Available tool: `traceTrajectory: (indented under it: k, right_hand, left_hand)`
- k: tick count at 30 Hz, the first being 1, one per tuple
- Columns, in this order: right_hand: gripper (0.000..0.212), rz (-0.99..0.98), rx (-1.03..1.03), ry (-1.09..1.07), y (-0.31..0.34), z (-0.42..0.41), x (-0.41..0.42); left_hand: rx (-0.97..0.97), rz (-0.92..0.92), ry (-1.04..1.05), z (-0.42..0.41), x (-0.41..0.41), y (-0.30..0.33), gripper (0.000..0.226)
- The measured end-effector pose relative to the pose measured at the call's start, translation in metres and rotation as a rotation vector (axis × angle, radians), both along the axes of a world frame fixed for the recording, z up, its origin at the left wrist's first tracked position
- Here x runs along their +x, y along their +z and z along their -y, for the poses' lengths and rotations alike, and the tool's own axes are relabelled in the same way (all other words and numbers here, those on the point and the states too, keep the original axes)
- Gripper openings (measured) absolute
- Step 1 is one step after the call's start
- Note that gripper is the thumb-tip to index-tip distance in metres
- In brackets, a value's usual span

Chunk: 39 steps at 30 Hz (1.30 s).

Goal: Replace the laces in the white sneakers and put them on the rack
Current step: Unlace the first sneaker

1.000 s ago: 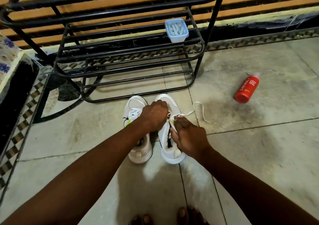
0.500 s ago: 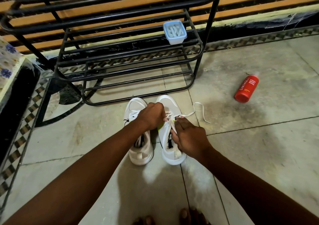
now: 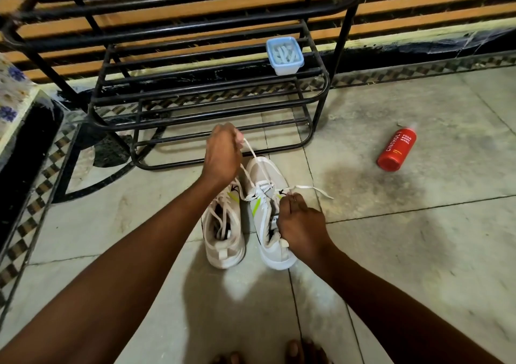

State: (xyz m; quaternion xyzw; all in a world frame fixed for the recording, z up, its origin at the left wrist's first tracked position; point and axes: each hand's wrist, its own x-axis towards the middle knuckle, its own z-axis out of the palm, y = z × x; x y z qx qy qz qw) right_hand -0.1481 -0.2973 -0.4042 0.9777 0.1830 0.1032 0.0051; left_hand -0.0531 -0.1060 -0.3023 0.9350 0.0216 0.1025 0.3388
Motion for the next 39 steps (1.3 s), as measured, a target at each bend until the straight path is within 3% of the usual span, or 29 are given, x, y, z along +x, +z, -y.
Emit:
traceTrajectory:
  k: [2, 3, 4, 5, 9, 12, 15, 18, 21, 26, 28, 29, 30, 32, 34, 35, 37, 39]
  right_hand:
    - [0.036, 0.003, 0.003, -0.007, 0.002, -0.001, -0.001]
    - [0.035, 0.007, 0.010, -0.012, 0.002, -0.001, -0.001]
    - [0.035, 0.014, 0.015, -0.013, 0.002, -0.001, -0.001]
    - [0.035, 0.018, 0.017, -0.013, 0.002, -0.002, -0.001]
    - [0.032, 0.026, 0.019, -0.016, 0.004, -0.004, -0.001]
    - [0.032, 0.018, 0.016, -0.024, 0.004, -0.005, 0.000]
    - [0.032, 0.040, 0.028, -0.033, 0.004, -0.006, -0.001]
    - [0.032, 0.070, 0.037, -0.039, 0.005, -0.006, -0.001]
    - [0.029, 0.072, 0.032, -0.045, 0.004, -0.003, -0.002]
    - [0.036, 0.037, 0.015, -0.040, 0.001, 0.000, -0.004]
    - [0.039, 0.030, 0.012, -0.042, -0.001, 0.000, -0.003]
    - [0.042, 0.033, 0.008, -0.045, -0.002, 0.001, -0.002]
    - [0.047, 0.034, 0.003, -0.045, -0.003, 0.002, -0.001]
    - [0.055, 0.036, -0.003, -0.040, -0.006, 0.003, -0.001]
    - [0.059, 0.031, 0.007, -0.035, -0.007, 0.003, -0.001]
    - [0.060, 0.021, 0.019, -0.034, -0.007, 0.004, -0.001]
    - [0.059, 0.023, 0.037, -0.026, -0.006, 0.005, -0.001]
    - [0.055, 0.035, 0.034, -0.023, -0.008, 0.006, -0.001]
  left_hand:
    - [-0.499, -0.088, 0.090, 0.003, -0.003, 0.001, 0.031]
    - [-0.667, -0.146, 0.131, 0.004, -0.006, -0.002, 0.028]
    - [-0.716, -0.180, 0.120, 0.003, -0.010, -0.008, 0.025]
    - [-0.643, -0.181, 0.052, 0.001, -0.014, -0.012, 0.023]
    - [0.182, -0.061, -0.517, -0.005, -0.028, -0.024, 0.020]
    - [0.674, -0.008, -0.663, 0.003, -0.029, -0.030, 0.027]
    - [0.869, 0.104, -0.681, 0.003, -0.024, -0.032, 0.019]
    - [0.865, 0.209, -0.609, 0.004, -0.021, -0.027, 0.018]
    - [0.447, 0.121, -0.343, 0.006, -0.024, -0.023, 0.028]
    - [-0.763, -0.077, 0.052, 0.006, -0.017, -0.006, 0.020]
    - [-1.028, -0.125, 0.155, 0.011, -0.014, -0.002, 0.024]
    - [-0.999, -0.111, 0.159, 0.010, -0.013, -0.002, 0.025]
    - [-0.848, -0.060, 0.092, 0.007, -0.014, -0.003, 0.023]
    - [-0.216, 0.074, -0.245, -0.005, -0.016, -0.012, 0.019]
    - [0.340, 0.020, -0.551, -0.009, -0.016, -0.024, 0.013]
    - [0.516, -0.035, -0.624, -0.008, -0.019, -0.027, 0.009]
    - [0.769, -0.014, -0.674, -0.005, -0.024, -0.033, 0.010]
    - [0.824, 0.108, -0.634, -0.004, -0.028, -0.035, 0.013]
